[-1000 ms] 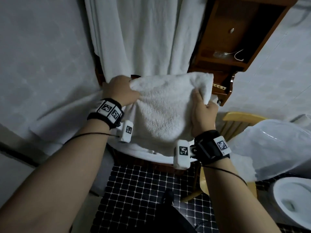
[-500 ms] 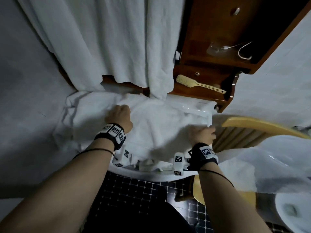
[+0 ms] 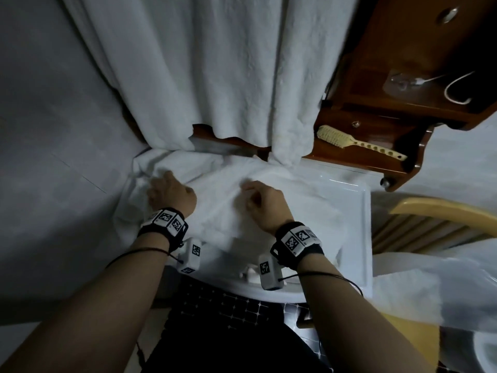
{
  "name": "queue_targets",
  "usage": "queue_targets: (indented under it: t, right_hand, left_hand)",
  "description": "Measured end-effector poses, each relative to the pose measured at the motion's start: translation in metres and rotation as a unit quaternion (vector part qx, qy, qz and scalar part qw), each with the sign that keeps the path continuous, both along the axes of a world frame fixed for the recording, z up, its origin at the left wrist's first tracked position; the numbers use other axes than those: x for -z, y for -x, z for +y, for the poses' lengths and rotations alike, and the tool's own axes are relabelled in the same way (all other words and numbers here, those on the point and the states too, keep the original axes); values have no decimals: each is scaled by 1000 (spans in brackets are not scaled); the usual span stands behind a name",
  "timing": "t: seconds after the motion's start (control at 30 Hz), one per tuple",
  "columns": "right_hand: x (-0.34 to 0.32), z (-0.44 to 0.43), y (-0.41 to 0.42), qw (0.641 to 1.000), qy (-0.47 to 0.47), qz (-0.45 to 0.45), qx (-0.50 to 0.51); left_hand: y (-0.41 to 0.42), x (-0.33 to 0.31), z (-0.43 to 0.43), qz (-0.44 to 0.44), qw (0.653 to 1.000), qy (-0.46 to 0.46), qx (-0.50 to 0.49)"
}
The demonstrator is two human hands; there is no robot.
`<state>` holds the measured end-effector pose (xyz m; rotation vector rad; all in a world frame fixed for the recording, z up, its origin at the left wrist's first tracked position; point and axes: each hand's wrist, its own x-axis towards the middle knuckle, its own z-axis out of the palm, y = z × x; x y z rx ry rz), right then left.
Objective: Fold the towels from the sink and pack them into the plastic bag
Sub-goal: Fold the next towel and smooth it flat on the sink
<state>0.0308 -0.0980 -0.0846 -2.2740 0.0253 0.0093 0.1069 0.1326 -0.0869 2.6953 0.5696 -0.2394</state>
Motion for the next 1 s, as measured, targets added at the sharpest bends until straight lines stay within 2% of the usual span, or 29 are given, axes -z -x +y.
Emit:
queue_targets:
  t: [0.1,0.23,0.3,0.4,0.47,0.53,0.57,0.63,0.7,0.77,0.83,0.87,0.9,0.97,1.0]
  right_hand:
    - [3,34,-9,999,-8,40,-31]
    - [17,66,-18,995,3,100,-25]
    - [23,74,-19,994,16,106,11]
    - [24,81,-19,992,10,115,51]
    - [21,84,-18,991,5,117,72]
    - [20,87,-15,991,-2,100,93]
    - [21,88,-13,990,-7,89,110]
    - [26,89,-9,982,-18,72,172]
    - [32,90,-4,973,-23,54,225]
    - [32,90,-1,967,-21,61,247]
    - [28,88,1,963,-22,81,256]
    - [25,87,2,962,-27,87,257]
    - [24,86,2,962,-31,91,256]
    - [25,84,3,965,-29,84,247]
    - [26,83,3,965,-23,77,248]
  left_hand:
    - [-12,6,42,50,998,24,-43]
    - [-32,18,89,70,987,146,-22]
    - [-35,11,100,115,979,165,28]
    - [-32,-4,100,163,954,180,176]
    - [-36,-6,100,103,948,206,221]
    - [-44,-14,102,-32,957,214,195]
    - [-50,-17,105,-99,960,199,170]
    - [-58,-28,105,-156,969,143,131]
    - [-66,-26,106,-111,983,101,109]
    - [-68,-16,108,-6,989,119,87]
    - [-63,-5,111,89,980,130,123]
    - [-60,-1,112,97,975,132,149]
    - [-60,5,112,70,974,140,165]
    - [-57,7,107,-30,975,170,139]
    - [-58,7,105,-73,978,157,119]
